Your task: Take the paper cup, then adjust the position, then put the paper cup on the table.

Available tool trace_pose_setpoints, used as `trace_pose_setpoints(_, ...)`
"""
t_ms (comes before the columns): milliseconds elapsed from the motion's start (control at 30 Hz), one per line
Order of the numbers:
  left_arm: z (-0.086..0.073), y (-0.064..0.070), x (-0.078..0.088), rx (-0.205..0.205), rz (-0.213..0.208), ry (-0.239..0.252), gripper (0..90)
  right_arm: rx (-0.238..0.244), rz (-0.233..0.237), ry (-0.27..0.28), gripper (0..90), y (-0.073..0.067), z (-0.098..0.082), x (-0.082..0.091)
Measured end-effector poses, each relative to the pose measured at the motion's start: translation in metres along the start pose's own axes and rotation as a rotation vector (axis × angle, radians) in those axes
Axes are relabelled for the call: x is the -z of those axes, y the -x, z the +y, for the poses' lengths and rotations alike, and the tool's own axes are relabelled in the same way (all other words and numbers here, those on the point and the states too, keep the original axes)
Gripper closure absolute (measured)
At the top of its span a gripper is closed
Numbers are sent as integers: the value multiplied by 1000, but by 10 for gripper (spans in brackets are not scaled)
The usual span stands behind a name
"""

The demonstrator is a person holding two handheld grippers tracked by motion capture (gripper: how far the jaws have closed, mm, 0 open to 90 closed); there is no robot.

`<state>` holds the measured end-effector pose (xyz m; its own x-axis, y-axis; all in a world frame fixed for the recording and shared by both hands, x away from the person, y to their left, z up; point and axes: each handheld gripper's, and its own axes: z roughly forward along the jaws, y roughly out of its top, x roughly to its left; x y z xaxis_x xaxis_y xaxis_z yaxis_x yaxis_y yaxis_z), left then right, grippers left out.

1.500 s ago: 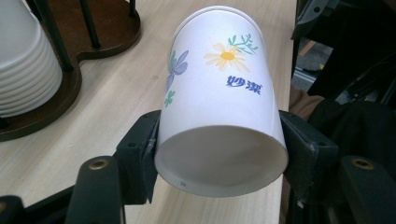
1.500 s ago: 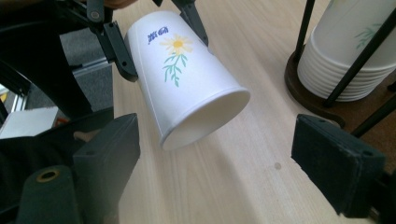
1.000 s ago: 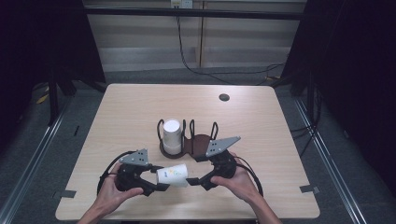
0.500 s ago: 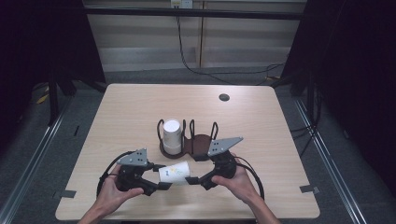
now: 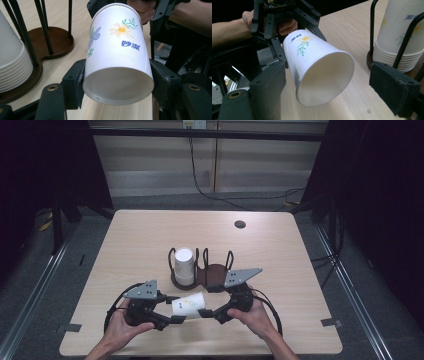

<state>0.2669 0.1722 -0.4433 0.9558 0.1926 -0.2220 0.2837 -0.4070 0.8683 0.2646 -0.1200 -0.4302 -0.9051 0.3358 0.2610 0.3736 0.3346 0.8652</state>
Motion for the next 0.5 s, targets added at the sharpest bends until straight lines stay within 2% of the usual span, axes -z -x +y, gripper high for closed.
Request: trace_pose_setpoints(500,3,4,2,-17,-7,52,365,8,47,49,134,-1,0,-1)
